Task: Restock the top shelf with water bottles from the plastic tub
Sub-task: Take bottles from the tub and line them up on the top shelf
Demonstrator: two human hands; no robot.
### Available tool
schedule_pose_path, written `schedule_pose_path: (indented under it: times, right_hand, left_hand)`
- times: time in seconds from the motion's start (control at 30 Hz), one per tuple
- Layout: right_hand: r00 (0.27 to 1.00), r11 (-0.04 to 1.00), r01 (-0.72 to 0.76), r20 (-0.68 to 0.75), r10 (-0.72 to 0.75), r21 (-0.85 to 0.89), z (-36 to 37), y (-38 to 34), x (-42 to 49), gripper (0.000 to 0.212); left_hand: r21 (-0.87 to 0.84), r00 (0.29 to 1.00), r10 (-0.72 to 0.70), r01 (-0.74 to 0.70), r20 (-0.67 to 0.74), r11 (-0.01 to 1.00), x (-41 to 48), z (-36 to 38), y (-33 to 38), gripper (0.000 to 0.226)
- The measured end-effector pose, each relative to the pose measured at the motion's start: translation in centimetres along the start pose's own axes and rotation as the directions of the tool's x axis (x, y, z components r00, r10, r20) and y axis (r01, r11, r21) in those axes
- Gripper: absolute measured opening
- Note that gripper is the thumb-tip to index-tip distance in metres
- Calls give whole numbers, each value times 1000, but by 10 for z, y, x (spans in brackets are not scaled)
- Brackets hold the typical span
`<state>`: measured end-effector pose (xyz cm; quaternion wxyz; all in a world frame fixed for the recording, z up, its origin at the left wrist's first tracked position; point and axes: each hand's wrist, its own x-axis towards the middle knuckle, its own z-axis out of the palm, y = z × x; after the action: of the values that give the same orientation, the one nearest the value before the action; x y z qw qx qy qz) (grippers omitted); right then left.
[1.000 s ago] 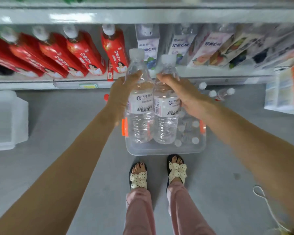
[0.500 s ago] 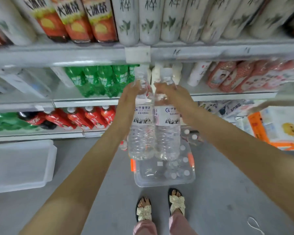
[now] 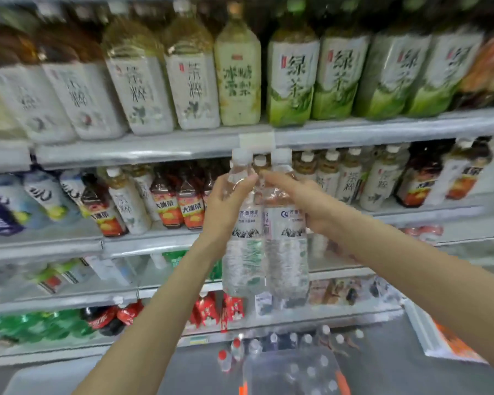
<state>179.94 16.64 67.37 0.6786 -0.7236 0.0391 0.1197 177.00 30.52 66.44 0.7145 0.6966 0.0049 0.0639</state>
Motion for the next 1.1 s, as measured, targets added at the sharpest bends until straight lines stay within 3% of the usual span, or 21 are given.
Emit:
schedule_pose_path:
  times: [0.07,0.13,0.3,0.43,0.57,0.7,0.8,0.97,1.1]
  right_hand:
    - [999,999,36,-7,-36,-2,0,-33,-15,106]
    - [993,993,114,-24,-115,-41,0,-66,-33,74]
    - [950,949,289,-87,-301,-128,-3,-126,-54,34]
    - [908,914,381,-128,-398,-141,-9,-161,-60,57]
    - [882,892,442,-135,-451,-90,-22,-191,-65,61]
    - [853,864,501,-142,-502,-47,-46,-218,-65,26]
    - [847,858,511,-143,-513,-50,-65,-236,-67,27]
    - [804,810,585,-113,-584,-30,-105,-266,-61,19]
    - [767,773,634,-115,-631,-20,-125,-285,-52,28]
  left_hand:
    - [2,998,67,-67,-14,998,2,-2,29,22]
    - [-15,993,113,-114,-11,993,3,-1,56,20]
    - [-59,963,256,-262,-89,963,3,4,115,59]
    - [-86,922,361,-374,-136,923,1,9,158,62]
    - [-84,879,439,-459,-186,884,4,14,198,57]
    - [-52,843,489,-512,-226,858,6,29,235,45]
    - [-56,831,498,-525,-249,849,11,43,258,48]
    - [-99,804,498,-553,-326,827,21,71,283,25]
    - [-139,775,490,-579,-399,803,33,82,287,31]
